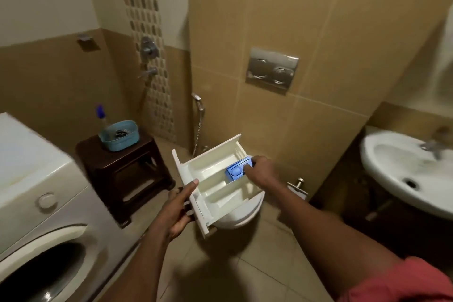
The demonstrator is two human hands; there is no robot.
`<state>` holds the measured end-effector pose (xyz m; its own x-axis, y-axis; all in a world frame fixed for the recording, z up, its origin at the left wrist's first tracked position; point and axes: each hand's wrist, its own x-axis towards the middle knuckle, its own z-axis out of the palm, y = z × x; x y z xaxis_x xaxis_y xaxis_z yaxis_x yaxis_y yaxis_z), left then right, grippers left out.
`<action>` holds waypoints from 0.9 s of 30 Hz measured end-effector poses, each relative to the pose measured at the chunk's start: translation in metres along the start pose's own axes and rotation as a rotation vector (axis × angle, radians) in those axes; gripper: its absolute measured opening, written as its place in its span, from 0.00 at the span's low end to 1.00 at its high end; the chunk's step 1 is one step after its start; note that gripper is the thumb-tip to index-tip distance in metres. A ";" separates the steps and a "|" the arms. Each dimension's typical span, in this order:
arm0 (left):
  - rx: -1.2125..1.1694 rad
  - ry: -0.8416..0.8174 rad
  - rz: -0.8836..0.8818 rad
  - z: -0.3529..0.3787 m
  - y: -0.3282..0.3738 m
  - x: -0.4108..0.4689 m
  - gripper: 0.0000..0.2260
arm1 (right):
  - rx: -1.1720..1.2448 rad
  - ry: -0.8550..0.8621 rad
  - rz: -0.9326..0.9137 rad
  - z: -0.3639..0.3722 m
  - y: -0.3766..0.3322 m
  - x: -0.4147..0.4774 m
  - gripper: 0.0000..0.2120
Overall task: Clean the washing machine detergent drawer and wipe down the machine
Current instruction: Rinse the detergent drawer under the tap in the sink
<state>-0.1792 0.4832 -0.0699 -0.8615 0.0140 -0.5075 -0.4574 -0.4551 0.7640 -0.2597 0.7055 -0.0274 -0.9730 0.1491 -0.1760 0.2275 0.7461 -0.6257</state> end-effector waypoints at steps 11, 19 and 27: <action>0.260 -0.098 0.046 0.200 -0.047 0.034 0.15 | 0.094 0.256 0.158 -0.152 0.149 0.003 0.12; 0.470 -0.270 0.037 0.366 -0.100 0.051 0.12 | 0.177 0.407 0.285 -0.258 0.268 -0.001 0.12; 0.569 -0.231 0.134 0.475 -0.137 0.061 0.18 | 0.210 0.446 0.363 -0.341 0.343 -0.016 0.16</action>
<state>-0.2744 0.9694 -0.0160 -0.9158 0.2106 -0.3420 -0.3330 0.0777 0.9397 -0.1787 1.1808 0.0198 -0.7434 0.6615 -0.0992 0.5064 0.4597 -0.7295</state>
